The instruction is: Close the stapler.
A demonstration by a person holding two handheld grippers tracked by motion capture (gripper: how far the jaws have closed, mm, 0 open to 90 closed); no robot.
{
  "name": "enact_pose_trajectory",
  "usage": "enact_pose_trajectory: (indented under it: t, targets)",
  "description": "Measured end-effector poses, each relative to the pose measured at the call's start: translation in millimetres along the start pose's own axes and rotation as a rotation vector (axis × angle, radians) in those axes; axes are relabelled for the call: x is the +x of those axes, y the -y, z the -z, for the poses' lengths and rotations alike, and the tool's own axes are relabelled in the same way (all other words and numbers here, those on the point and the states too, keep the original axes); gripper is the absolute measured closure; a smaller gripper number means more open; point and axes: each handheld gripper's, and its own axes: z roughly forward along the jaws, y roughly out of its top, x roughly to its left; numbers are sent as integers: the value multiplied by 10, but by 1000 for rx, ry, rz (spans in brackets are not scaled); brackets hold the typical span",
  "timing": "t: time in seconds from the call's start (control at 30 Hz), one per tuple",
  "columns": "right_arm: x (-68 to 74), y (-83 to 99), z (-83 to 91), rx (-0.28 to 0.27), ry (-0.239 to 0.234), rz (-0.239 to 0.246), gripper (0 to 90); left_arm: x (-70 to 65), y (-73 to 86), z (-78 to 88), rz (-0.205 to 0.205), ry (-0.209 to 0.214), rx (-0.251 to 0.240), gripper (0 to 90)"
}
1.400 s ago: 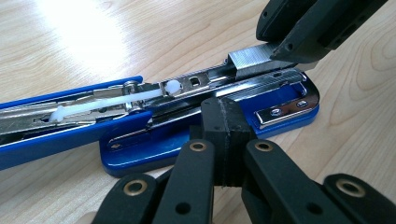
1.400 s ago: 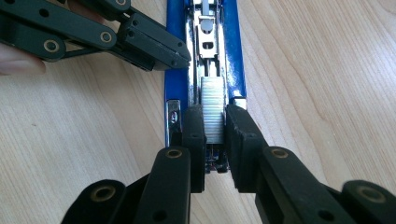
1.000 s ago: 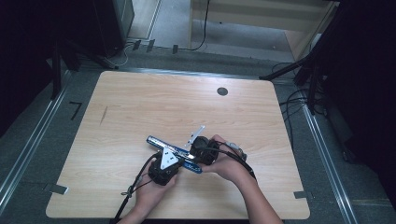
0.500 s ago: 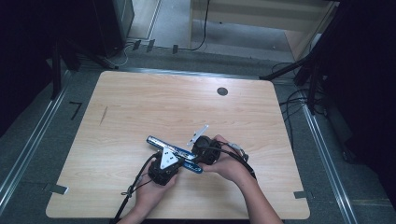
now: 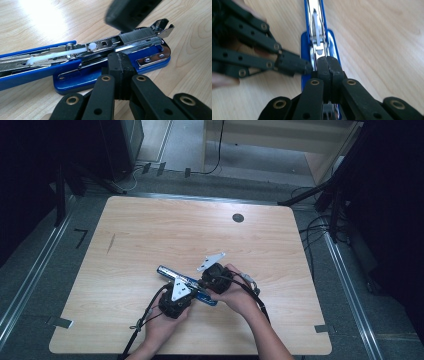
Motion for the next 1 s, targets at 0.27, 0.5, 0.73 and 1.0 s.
enact_pose_trajectory:
  t: [0.27, 0.5, 0.73, 1.0]
  targets:
    - [25, 8, -86, 30, 5, 24, 900, 2, 0, 0, 0, 2, 0, 900]
    - [-1, 91, -33, 29, 7, 17, 900, 2, 0, 0, 0, 2, 0, 900]
    - [-18, 150, 12, 31, 6, 9, 900, 1, 0, 0, 0, 1, -1, 900]
    - [-12, 156, 15, 28, 8, 6, 900, 11, 0, 3, 9, 6, 0, 900]
